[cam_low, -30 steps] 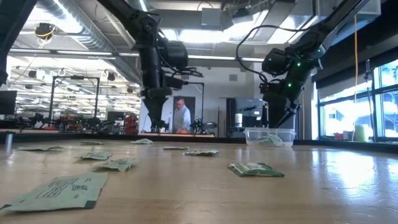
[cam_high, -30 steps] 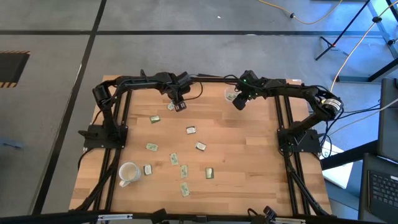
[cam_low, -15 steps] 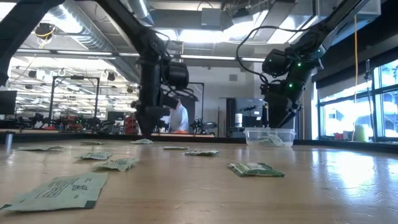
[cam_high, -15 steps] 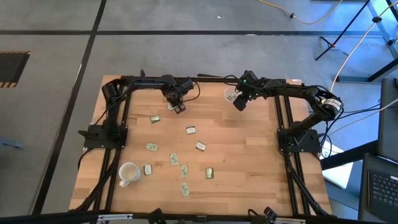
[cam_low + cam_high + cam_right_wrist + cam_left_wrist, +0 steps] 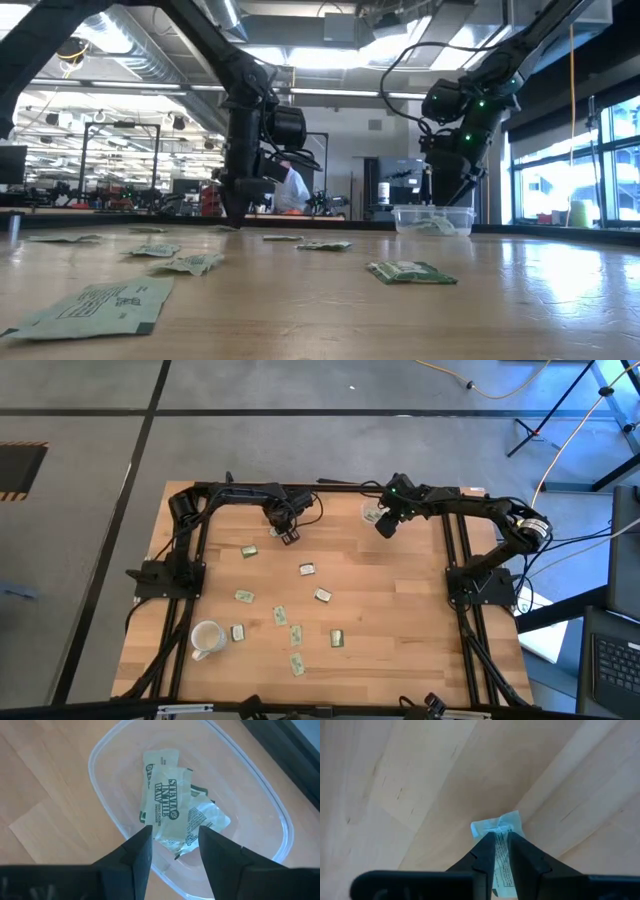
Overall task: Pick and place Stevia / Truvia into bins
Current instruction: Put the green stevia packet into the transparent container
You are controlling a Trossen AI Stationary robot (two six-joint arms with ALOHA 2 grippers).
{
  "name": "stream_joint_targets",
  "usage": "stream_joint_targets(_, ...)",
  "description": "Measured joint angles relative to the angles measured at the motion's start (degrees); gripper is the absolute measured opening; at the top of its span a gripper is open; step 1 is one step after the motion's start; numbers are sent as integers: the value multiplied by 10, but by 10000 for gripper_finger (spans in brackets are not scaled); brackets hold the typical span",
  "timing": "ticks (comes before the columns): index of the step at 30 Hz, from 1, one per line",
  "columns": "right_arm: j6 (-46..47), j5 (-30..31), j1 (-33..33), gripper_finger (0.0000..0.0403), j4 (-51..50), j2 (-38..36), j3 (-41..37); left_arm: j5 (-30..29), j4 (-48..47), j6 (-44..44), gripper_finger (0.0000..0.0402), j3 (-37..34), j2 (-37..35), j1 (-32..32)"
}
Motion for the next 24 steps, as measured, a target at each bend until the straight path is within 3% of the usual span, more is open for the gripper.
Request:
stream_joint_targets(10, 14, 0, 0, 162, 0, -25, 0, 18, 0, 1, 10, -1, 1, 1)
stream_joint_targets(24, 14, 0, 0, 162, -38, -95, 0, 36, -4, -11, 71, -1, 2, 2)
